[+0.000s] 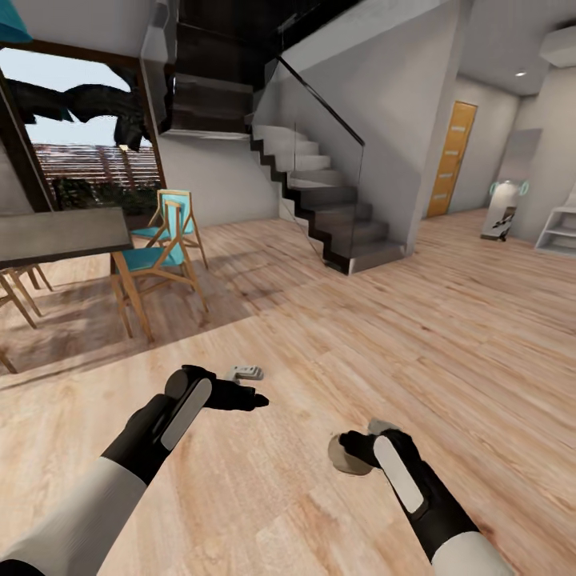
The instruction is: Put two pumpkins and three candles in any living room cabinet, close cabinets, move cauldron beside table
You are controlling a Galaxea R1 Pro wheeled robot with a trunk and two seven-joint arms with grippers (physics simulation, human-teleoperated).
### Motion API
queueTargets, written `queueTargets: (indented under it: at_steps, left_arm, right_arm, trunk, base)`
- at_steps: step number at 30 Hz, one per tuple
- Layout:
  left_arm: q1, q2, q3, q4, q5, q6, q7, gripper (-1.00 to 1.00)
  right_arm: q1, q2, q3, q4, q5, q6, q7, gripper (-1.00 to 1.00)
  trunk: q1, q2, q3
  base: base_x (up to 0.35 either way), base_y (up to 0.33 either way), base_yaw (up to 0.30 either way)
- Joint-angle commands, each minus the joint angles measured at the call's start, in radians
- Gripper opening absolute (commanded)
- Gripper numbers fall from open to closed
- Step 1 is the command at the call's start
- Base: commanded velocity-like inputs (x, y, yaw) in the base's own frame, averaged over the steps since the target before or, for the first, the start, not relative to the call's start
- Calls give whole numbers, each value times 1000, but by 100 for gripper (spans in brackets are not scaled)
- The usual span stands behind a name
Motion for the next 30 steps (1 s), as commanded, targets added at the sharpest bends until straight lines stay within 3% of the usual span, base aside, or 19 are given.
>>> queueTargets:
  at_steps: [1, 5, 9, 21, 30]
  left_arm:
    - [-1, 1, -3, -1, 2, 2, 3, 100]
    - [-1, 1, -3, -1, 2, 3, 3, 100]
    - [-1, 1, -3, 0, 1, 3, 4, 100]
    - [-1, 1, -3, -1, -2, 3, 4, 100]
    - [-1, 2, -5, -7, 3, 4, 1, 100]
  right_arm:
    - [13, -1, -8, -44, -17, 15, -25, -100]
    - [70, -2, -32, -221, -18, 79, -101, -100]
    - [105, -3, -42, -308, -18, 100, -134, -100]
    - [115, 0, -43, -331, -10, 106, -143, -100]
    - [115, 3, -41, -327, -6, 105, -145, -100]
  trunk:
    - [-1, 0, 2]
    - [-2, 1, 12]
    - [-4, 2, 22]
    - [-10, 5, 53]
    - [-10, 5, 42]
  base:
    - [0, 0, 192]
    - [0, 0, 189]
    - [0, 0, 184]
    - [0, 0, 181]
    - [-8, 0, 181]
